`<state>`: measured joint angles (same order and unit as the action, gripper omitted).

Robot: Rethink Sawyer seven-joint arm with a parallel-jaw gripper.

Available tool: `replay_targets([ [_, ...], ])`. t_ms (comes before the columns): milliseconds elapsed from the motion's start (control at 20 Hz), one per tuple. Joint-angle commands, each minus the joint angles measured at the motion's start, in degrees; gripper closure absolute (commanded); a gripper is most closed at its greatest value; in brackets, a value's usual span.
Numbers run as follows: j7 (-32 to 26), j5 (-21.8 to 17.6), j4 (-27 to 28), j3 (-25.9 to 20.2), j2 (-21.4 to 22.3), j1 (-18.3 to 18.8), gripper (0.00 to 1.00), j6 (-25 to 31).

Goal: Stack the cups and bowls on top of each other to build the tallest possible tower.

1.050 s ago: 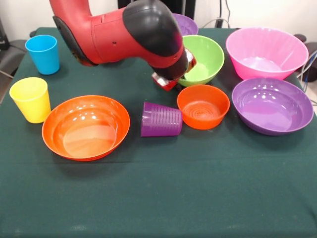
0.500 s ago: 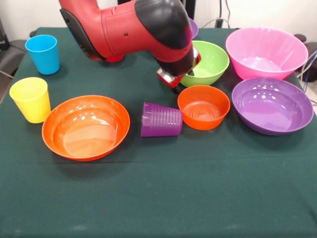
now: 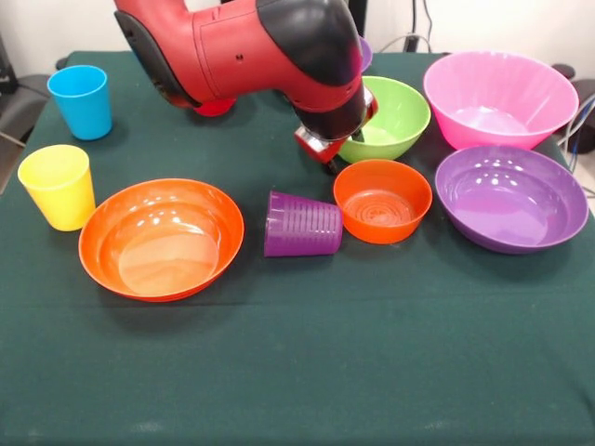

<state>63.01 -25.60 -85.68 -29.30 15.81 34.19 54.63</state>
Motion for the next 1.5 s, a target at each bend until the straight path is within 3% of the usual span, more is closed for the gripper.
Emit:
replay_targets([
  [50,4.01,-9.45,4.20,3.43,-1.29,0.23,0.00,-18.66],
  [350,7.06,-6.53,3.56,4.94,3.26,0.23,0.00,-15.49],
  [1050,3.46,-1.54,5.20,7.46,6.16,1.13,0.00,-3.48],
  [1250,3.27,-1.03,5.38,7.78,5.33,1.16,0.00,-2.37],
  [1500,4.57,0.34,3.65,8.03,9.06,1.31,0.00,-2.48],
])
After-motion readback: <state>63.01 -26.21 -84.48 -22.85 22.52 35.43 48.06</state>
